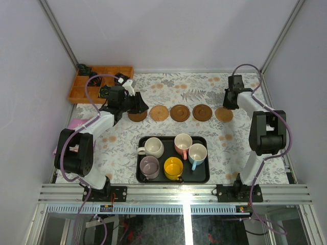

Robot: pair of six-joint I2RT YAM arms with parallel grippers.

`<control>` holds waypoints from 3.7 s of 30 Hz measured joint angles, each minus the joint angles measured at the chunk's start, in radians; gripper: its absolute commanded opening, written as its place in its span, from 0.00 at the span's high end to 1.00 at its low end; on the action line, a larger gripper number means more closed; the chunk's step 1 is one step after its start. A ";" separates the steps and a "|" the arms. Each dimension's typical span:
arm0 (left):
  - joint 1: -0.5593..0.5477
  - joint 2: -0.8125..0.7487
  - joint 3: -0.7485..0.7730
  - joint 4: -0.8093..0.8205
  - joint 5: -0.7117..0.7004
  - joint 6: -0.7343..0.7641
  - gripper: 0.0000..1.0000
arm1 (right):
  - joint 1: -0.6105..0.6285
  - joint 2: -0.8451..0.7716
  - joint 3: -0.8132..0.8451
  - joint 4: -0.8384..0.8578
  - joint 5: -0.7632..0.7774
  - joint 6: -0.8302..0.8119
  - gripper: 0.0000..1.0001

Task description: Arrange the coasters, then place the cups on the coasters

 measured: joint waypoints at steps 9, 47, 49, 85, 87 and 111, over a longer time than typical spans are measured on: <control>0.000 0.000 0.000 0.000 0.000 0.001 0.55 | 0.001 -0.115 0.048 0.034 0.017 -0.022 0.58; 0.006 -0.462 -0.250 -0.043 -0.158 0.032 0.00 | 0.001 -0.818 -0.433 0.050 0.293 0.005 0.06; 0.006 -0.496 -0.276 -0.049 -0.168 0.031 0.01 | 0.002 -0.845 -0.464 0.025 0.267 0.016 0.06; 0.006 -0.467 -0.344 -0.047 -0.148 -0.026 0.00 | 0.657 -1.155 -0.610 -0.322 -0.018 0.328 0.01; 0.006 -0.465 -0.338 -0.050 -0.146 -0.021 0.00 | 0.734 -1.149 -0.611 -0.320 0.011 0.356 0.01; 0.006 -0.523 -0.337 -0.068 -0.098 0.046 0.00 | 1.217 -0.679 -0.519 -0.455 0.401 0.852 0.05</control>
